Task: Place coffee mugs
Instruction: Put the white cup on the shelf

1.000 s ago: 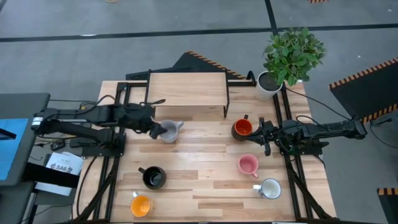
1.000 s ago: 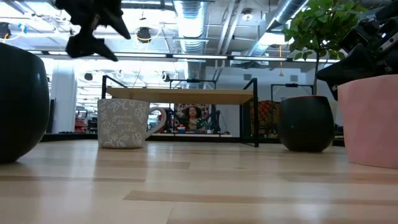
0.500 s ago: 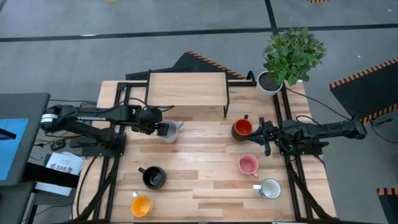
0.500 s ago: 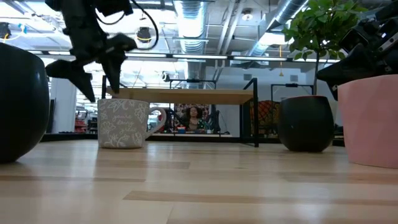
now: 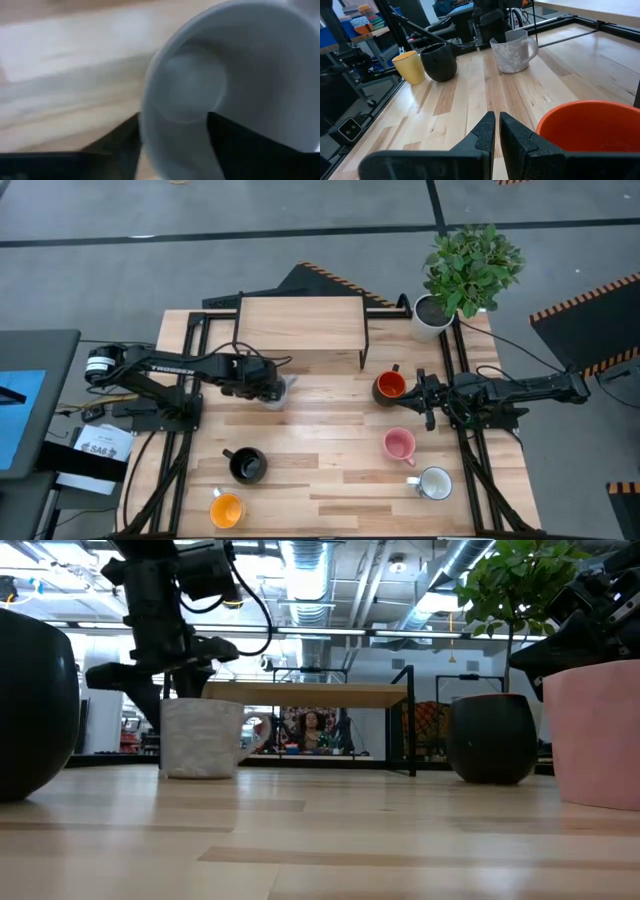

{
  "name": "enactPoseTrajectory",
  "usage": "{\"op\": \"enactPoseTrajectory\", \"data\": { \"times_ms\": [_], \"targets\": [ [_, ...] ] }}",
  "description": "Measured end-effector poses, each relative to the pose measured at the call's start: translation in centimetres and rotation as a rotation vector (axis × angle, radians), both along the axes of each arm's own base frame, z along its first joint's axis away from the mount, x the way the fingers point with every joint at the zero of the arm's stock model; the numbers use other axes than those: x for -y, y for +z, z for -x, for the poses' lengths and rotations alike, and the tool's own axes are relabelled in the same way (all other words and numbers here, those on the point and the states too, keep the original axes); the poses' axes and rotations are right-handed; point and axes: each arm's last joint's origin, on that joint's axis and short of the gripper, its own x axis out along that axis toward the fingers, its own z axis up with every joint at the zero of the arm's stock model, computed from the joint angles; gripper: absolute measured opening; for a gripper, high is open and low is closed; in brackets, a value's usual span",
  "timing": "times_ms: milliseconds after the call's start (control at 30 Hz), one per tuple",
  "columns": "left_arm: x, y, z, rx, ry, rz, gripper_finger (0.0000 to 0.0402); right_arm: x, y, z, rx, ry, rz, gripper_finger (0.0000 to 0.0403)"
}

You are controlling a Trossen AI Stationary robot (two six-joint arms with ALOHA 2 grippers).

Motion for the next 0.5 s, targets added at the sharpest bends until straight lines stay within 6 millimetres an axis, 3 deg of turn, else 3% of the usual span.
{"op": "enactPoseTrajectory", "data": {
  "times_ms": [133, 167, 300, 500],
  "targets": [
    [0.0, 0.4, -0.1, 0.032, -0.038, -0.005, 0.0033, 0.0, 0.0, 0.0, 0.000, 0.000, 0.000, 0.0054],
    [0.0, 0.5, 0.0, 0.037, -0.053, -0.010, 0.0020, 0.0, 0.0, 0.0, 0.000, 0.000, 0.000, 0.0054],
    [0.0, 2.3, 0.1, 0.078, -0.090, 0.003, 0.0008, 0.0, 0.0, 0.0, 0.000, 0.000, 0.000, 0.0054],
    [-0.2, 8.8, -0.5, 0.214, -0.140, -0.065, 0.0004, 0.0, 0.0, 0.0, 0.000, 0.000, 0.000, 0.0054]
  ]
}}
